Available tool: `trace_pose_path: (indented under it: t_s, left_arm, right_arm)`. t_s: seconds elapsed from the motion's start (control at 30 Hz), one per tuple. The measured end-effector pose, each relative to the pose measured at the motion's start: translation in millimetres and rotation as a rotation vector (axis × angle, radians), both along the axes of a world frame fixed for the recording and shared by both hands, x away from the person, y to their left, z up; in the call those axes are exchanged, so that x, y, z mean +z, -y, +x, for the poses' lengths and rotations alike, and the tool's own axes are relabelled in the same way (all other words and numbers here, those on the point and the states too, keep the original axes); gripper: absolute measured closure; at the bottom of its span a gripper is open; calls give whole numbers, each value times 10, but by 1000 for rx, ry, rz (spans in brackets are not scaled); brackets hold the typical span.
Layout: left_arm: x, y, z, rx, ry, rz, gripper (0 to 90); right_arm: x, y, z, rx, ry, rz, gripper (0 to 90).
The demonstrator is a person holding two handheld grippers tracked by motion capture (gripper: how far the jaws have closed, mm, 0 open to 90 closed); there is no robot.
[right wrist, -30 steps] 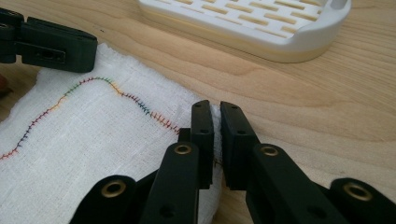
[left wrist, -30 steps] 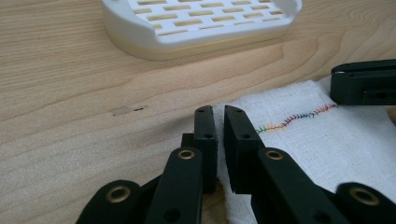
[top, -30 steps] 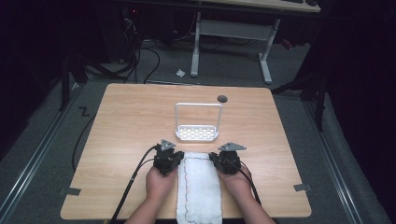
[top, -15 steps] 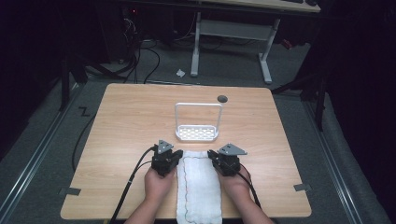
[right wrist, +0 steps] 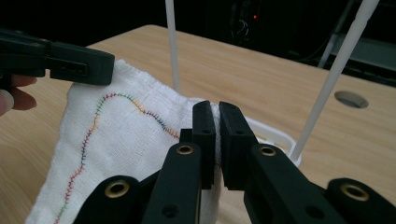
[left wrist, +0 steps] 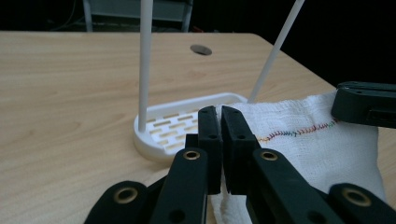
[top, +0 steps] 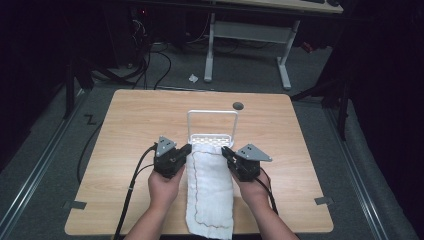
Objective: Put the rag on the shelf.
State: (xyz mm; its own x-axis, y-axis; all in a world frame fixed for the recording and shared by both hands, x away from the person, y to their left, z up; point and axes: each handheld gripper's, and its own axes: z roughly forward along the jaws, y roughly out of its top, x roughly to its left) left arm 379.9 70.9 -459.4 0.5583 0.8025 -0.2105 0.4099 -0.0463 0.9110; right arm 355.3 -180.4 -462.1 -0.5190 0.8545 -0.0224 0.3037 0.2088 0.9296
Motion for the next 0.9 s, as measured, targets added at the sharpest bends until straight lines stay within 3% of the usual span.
trace_pose_path:
  t_s: [0.33, 0.5, 0.9]
  left_arm:
    - [414, -42, -16, 8, 96, -32, 874]
    - [566, -83, -22, 14, 129, -58, 874]
    - [954, -130, 32, 27, 208, -69, 875]
  right_arm:
    - [449, -2, 32, 0, 95, 30, 863]
    - [589, -20, 36, -2, 124, 37, 863]
    - [969, -56, 110, 1, 194, 55, 863]
